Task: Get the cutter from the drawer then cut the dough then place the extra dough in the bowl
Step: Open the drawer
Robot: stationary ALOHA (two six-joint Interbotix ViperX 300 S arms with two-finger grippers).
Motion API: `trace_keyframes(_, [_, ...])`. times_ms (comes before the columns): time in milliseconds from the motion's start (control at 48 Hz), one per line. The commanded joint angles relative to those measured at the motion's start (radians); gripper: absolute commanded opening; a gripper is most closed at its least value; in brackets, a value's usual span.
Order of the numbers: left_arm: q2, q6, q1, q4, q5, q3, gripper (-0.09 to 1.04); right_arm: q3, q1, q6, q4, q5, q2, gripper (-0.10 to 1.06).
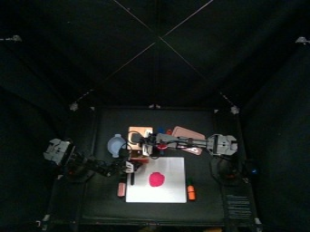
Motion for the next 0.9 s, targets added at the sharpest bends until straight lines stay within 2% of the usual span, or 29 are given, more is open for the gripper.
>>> trace_keyframes(21, [-0.014, 0.003, -0.026, 0.003, 0.003, -0.017, 0.49, 0.006, -0.003, 0.000, 0.002, 0.009, 0.005, 0.02])
trace_keyframes(896, [-0.011, 0.005, -0.067, -0.005, 0.018, -0.029, 0.50, 0.005, -0.003, 0.000, 0.002, 0.009, 0.005, 0.02])
